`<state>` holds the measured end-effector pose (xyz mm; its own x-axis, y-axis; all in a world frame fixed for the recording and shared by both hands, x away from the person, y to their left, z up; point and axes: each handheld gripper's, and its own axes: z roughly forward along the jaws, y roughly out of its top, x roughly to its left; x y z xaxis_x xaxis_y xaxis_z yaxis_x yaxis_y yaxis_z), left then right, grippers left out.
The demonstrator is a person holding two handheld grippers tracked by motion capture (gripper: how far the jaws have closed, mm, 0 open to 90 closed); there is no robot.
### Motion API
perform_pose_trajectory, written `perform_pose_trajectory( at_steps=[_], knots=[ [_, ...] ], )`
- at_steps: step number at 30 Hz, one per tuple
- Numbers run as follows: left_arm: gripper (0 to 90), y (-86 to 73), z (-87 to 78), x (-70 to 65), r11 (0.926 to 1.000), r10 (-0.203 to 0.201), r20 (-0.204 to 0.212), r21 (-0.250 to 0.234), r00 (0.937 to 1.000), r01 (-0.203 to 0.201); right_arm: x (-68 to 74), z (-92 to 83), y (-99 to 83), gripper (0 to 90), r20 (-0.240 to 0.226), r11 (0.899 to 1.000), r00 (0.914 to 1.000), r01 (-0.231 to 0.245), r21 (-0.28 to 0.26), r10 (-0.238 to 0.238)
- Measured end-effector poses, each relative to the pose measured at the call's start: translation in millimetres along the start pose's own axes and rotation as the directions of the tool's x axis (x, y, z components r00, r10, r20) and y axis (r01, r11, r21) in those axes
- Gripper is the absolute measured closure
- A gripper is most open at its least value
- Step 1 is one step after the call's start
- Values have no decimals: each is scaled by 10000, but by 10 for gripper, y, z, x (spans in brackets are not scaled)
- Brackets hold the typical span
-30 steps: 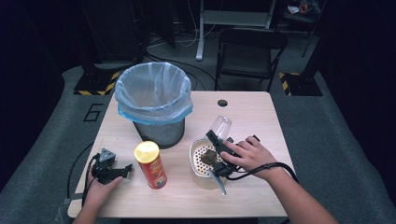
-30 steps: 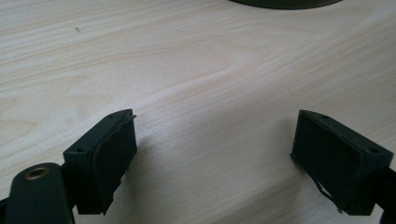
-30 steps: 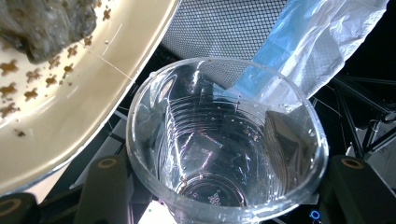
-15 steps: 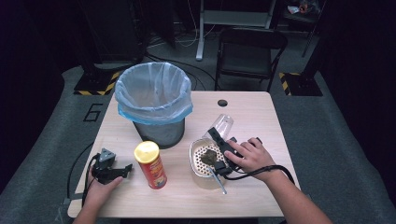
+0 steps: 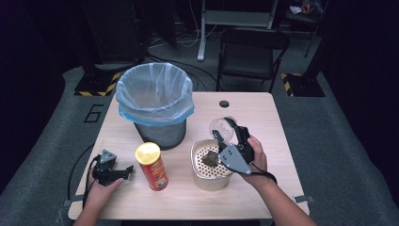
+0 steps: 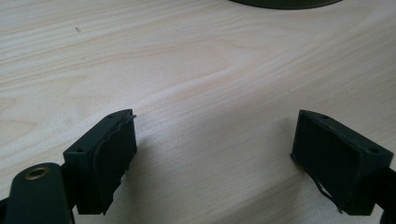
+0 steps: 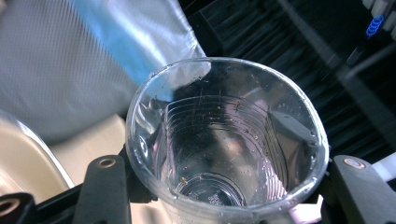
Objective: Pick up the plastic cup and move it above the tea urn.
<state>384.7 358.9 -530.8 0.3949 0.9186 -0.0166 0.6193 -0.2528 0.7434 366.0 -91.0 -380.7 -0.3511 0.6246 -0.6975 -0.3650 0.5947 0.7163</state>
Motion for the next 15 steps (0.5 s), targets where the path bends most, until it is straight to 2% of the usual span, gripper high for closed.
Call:
perform_pose_trajectory(
  at_steps=[1, 2, 3, 4, 5, 6, 7, 8, 9, 10, 11, 12, 13, 14, 15],
  knots=[
    [132, 0, 0, 0, 10000, -1, 0, -2, 10000, 1, 0, 0, 0, 394, 0, 10000, 10000, 0, 0, 0],
    [132, 0, 0, 0, 10000, 0, 0, -1, 10000, 0, -47, 9, 0, 393, -404, 9959, 9951, -902, 93, 905],
    [132, 0, 0, 0, 10000, 1, -1, -1, 10000, -1, -140, 29, -16, 394, -926, 9746, 9702, -2219, 312, 2238],
    [132, 0, 1, 0, 10000, -4, -2, -8, 10000, 4, -140, 29, -16, 394, -926, 9746, 9702, -2219, 312, 2238],
    [132, 0, 0, 0, 10000, 0, 0, -5, 10000, 0, -178, 44, -28, 393, -1111, 9564, 9500, -2888, 432, 2919],
    [132, 0, 0, 0, 10000, -2, 0, -1, 10000, 2, -220, 62, -47, 393, -1425, 9338, 9228, -3537, 546, 3579],
    [132, 0, 0, 0, 10000, 2, 2, 3, 10000, -2, -264, 74, -71, 392, -1732, 8992, 8824, -4307, 768, 4375],
    [132, 0, 0, 0, 10000, 0, 2, 1, 10000, 0, -284, 80, -84, 391, -1931, 8767, 8553, -4720, 927, 4808],
    [132, 0, 0, 0, 10000, -4, -1, -5, 10000, 4, -328, 102, -116, 391, -2328, 8500, 8182, -5163, 1048, 5257],
    [132, 0, 0, 0, 10000, -3, -1, -3, 10000, 3, -356, 103, -144, 389, -2580, 8144, 7736, -5650, 1324, 5787],
    [132, 0, 0, 0, 10000, -1, 1, -2, 10000, 1, -369, 106, -158, 388, -2713, 7892, 7431, -5966, 1455, 6118],
    [132, 0, 0, 0, 10000, 1, -1, 0, 10000, -1, -399, 127, -185, 386, -2924, 7597, 7056, -6326, 1505, 6455],
    [132, 0, 0, 0, 10000, -2, -1, -2, 10000, 2, -414, 125, -195, 385, -2965, 7320, 6736, -6580, 1767, 6771],
    [132, 0, 0, 0, 10000, -2, 0, -1, 10000, 2, -429, 130, -206, 383, -3018, 7182, 6567, -6708, 1850, 6911],
    [132, 0, 0, 0, 10000, 0, -1, -2, 10000, 0, -438, 132, -210, 382, -3071, 7092, 6446, -6779, 1938, 7001]
  ],
)
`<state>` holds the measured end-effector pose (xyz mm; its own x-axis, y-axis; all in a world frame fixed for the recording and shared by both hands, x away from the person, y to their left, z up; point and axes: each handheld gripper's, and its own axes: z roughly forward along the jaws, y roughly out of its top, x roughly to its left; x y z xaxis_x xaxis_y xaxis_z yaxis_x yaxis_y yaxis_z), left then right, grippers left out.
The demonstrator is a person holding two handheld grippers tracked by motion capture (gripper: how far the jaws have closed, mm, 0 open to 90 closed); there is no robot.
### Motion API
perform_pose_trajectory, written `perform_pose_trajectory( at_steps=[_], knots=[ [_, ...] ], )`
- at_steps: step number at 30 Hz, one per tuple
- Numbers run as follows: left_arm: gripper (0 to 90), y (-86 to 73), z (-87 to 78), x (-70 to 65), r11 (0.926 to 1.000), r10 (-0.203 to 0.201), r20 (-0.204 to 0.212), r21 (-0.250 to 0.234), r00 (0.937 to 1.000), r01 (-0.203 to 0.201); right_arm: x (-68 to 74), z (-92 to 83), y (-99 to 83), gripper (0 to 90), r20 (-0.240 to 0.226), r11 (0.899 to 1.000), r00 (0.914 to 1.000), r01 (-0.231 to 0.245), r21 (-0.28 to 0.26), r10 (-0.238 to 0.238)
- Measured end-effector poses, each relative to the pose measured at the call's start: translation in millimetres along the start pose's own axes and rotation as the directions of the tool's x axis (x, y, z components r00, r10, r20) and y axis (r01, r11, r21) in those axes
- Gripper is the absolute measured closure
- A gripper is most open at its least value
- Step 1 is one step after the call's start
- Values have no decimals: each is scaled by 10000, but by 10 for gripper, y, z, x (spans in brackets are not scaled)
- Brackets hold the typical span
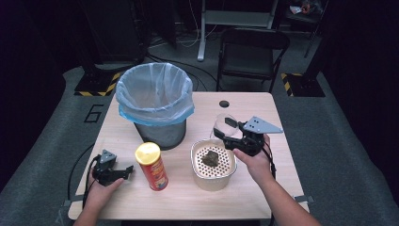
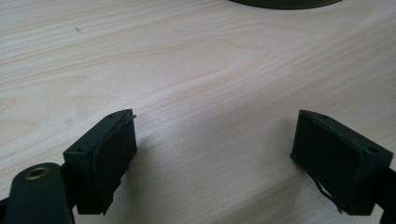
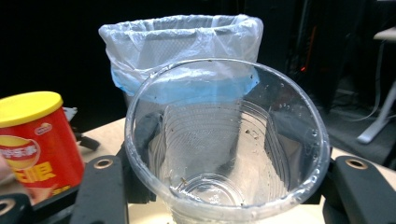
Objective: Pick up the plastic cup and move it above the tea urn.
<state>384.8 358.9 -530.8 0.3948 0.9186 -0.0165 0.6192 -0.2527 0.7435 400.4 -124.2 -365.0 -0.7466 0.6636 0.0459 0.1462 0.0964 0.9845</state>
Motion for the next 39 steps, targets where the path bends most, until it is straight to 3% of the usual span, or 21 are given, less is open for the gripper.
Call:
perform_pose_trajectory(
  at_steps=[5, 12, 17, 21, 27, 31, 37, 39],
  knots=[
    [132, 0, -1, 3, 10000, 4, 22, 0, 10000, -4, 1, -22, 77, 374, -121, 9995, 9997, 208, 257, -205],
    [128, -1, -9, 2, 10000, 44, 46, 77, 10000, -45, 81, -66, 412, 372, -383, 9973, 9988, 322, 665, -297],
    [128, -2, -14, 1, 9999, 59, 55, 87, 10000, -59, 139, -51, 654, 372, -329, 9928, 9940, 1056, 564, -1038],
    [127, -8, -6, -8, 10000, 4, 17, -17, 10000, -4, 161, 32, 867, 370, -409, 9909, 9923, 1196, 617, -1172],
    [126, -8, -7, -6, 10000, 17, 38, -6, 10000, -17, 179, 249, 1267, 371, -560, 9915, 9911, 1235, 404, -1212],
    [124, -9, -5, -9, 10000, 32, 35, -8, 10000, -32, 236, 486, 1517, 369, -428, 9877, 9872, 1547, 221, -1537],
    [124, -5, -12, -9, 10000, -14, 95, 61, 10000, 13, 294, 881, 1741, 366, -482, 9872, 9876, 1515, 492, -1491],
    [125, -4, -11, -7, 10000, 0, 90, 51, 10000, 0, 323, 1039, 1786, 363, -466, 9901, 9914, 1252, 631, -1224]
  ],
)
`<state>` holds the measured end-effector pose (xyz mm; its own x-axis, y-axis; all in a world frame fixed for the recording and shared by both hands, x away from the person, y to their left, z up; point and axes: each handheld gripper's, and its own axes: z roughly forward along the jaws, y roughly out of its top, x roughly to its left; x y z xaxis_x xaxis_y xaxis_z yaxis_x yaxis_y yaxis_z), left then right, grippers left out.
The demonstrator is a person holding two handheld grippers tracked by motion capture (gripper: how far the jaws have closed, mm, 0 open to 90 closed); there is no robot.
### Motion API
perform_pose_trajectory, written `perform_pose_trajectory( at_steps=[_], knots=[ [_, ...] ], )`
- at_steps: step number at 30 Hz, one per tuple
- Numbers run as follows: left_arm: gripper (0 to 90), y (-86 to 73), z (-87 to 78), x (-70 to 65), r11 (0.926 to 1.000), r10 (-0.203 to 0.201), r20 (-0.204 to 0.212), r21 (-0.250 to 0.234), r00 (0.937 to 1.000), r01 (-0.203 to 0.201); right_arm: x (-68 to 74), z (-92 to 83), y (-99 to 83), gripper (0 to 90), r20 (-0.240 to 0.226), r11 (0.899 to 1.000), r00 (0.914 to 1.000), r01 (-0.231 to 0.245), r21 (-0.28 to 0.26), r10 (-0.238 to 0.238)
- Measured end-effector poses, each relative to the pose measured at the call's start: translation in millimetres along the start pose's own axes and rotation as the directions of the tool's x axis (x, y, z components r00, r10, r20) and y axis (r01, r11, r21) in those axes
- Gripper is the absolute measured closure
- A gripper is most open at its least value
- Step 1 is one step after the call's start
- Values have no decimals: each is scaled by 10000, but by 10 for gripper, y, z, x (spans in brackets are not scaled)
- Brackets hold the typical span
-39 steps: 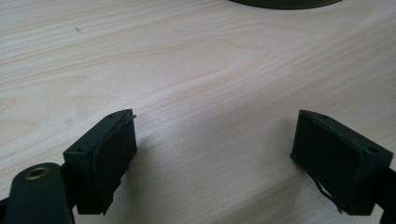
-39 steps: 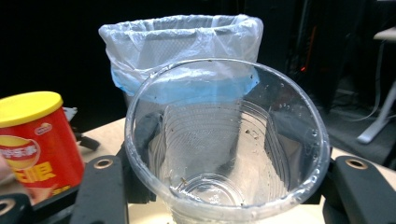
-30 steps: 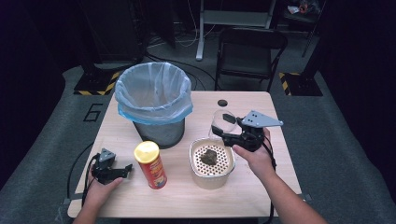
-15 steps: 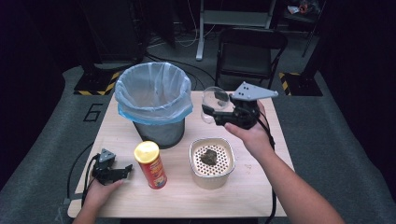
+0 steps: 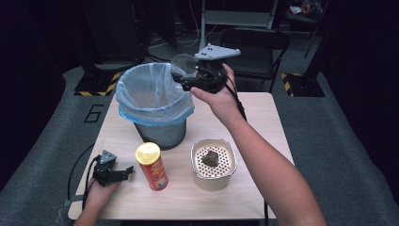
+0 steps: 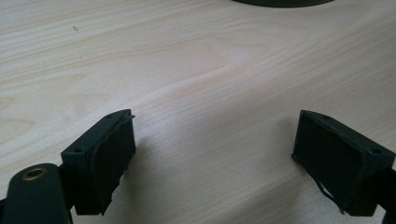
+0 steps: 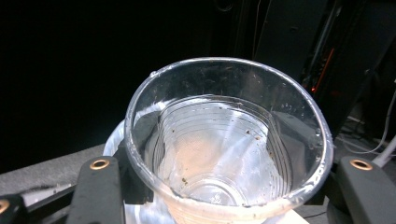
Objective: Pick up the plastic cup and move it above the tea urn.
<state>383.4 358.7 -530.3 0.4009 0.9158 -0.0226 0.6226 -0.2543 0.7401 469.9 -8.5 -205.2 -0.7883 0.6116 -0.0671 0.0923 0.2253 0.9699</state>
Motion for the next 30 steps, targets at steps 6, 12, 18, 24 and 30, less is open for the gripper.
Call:
perform_pose_trajectory(
  at_steps=[6, 12, 18, 24, 30],
  knots=[
    [125, 1, 0, 4, 10000, 41, 3, 6, 10000, -42, 30, 397, 22, 357, 44, 9983, 9996, -275, 519, 273],
    [125, 1, 0, 3, 10000, 40, 0, 3, 10000, -40, 56, 681, -20, 348, 141, 9947, 9991, -416, 935, 405],
    [126, 2, -3, 8, 9999, 118, 3, 63, 9999, -118, 78, 841, -86, 336, 176, 9921, 9989, -445, 1174, 427],
    [126, 2, -4, 7, 9999, 105, 6, 68, 9999, -105, 113, 951, -111, 324, 130, 9903, 9990, -440, 1319, 426],
    [127, 0, -5, 2, 10000, 58, 0, 68, 10000, -58, 139, 1037, -144, 261, 147, 9877, 9986, -516, 1474, 500]
  ],
)
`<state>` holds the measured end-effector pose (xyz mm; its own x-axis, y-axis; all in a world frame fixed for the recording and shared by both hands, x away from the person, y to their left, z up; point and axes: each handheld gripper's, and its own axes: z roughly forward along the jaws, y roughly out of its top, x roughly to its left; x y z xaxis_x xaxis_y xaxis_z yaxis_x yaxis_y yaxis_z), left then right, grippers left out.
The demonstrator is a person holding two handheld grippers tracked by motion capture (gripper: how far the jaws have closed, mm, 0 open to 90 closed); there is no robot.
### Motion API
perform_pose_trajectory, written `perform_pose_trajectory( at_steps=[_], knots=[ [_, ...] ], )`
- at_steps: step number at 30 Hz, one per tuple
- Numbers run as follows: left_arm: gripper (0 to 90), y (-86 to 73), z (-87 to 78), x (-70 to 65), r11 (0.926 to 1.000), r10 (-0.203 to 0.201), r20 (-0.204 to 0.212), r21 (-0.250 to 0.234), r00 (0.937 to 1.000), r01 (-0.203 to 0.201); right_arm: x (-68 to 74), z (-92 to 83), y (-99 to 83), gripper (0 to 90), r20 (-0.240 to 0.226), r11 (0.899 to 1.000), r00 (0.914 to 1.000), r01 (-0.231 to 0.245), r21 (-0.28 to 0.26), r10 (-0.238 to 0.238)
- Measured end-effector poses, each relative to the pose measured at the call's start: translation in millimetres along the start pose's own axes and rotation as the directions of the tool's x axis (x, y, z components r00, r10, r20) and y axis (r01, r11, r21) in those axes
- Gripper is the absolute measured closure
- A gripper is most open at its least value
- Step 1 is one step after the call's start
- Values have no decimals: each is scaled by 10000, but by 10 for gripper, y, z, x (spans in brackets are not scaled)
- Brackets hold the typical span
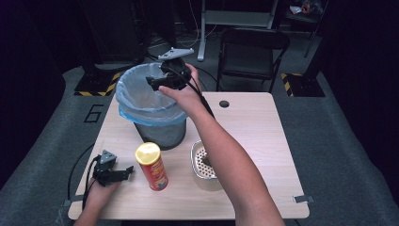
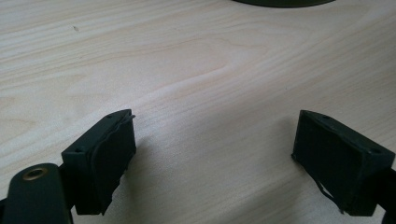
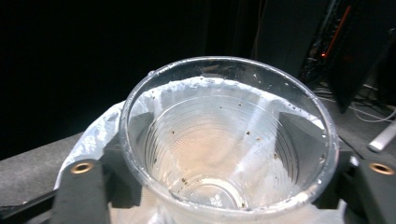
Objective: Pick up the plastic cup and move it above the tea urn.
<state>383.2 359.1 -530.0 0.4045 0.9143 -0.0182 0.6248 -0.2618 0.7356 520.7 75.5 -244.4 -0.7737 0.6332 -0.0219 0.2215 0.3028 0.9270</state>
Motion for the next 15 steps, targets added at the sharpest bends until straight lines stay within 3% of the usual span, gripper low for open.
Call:
perform_pose_trajectory(
  at_steps=[2, 5, 15],
  knots=[
    [127, 0, 0, 0, 10000, 0, 2, 2, 10000, 0, -6, 34, -7, 158, -200, 10000, 9998, -52, 77, 53],
    [127, 0, 0, 0, 10000, 1, 2, 3, 10000, -1, 13, 24, -11, 138, 17, 9999, 9999, -103, -50, 103],
    [128, 0, -1, 1, 10000, 36, -13, -4, 10000, -36, -48, -160, -51, 140, 41, 9996, 10000, 53, -270, -52]
  ],
)
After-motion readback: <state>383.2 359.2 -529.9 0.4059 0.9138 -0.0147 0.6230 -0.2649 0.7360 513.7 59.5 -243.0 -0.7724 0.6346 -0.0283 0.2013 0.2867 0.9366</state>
